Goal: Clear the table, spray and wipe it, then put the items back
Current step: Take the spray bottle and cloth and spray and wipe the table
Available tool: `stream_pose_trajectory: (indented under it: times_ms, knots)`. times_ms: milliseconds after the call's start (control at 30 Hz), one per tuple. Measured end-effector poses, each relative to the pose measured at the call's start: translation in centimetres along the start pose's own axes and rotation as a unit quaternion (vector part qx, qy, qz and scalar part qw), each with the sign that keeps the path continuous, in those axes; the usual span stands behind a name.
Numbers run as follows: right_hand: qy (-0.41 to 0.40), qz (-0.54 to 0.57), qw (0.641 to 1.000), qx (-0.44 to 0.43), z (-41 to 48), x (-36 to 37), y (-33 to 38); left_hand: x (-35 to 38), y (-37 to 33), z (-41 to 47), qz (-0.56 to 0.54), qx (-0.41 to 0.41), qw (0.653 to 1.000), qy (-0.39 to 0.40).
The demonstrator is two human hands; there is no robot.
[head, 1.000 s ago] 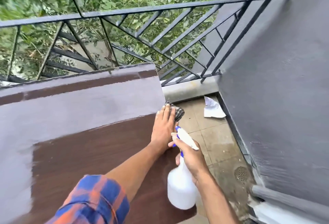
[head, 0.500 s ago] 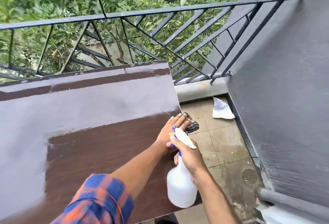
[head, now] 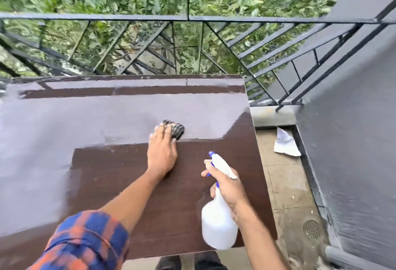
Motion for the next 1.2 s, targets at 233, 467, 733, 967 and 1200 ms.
stream_pose_trajectory:
  times_ms: [233, 467, 733, 967, 1200]
  knots:
    - [0.057, -0.069, 0.996, 0.01, -2.1, 8.2, -1.7, -6.3, 13.9, -6.7, 0.042, -0.162, 0.983, -0.073]
    - [0.078, -0.112, 0.99, 0.028, -3.9, 12.6, -4.1, -7.6, 16.1, -10.4, 0.013, -0.182, 0.98, -0.084]
    - [0.066, -0.133, 0.989, 0.023, -4.9, 10.9, -5.0, -4.7, 9.3, -10.4, -0.013, -0.197, 0.976, -0.09]
    - [0.045, -0.107, 0.993, 0.027, -4.1, 5.7, -5.5, 0.2, -1.6, -9.7, -0.04, -0.077, 0.996, -0.02]
    - [-0.007, -0.046, 0.999, 0.019, -2.9, -2.5, -5.5, 6.1, -12.9, -7.0, -0.087, 0.037, 0.99, 0.101]
Point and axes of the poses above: each hand's wrist, its own z-axis towards the middle knuckle, its own x-axis out of the palm, y = z × x, the point moved 3 cm from there along z, towards the middle knuckle, and after that the axes turned 10 degrees about x, right-handed, at the moved point
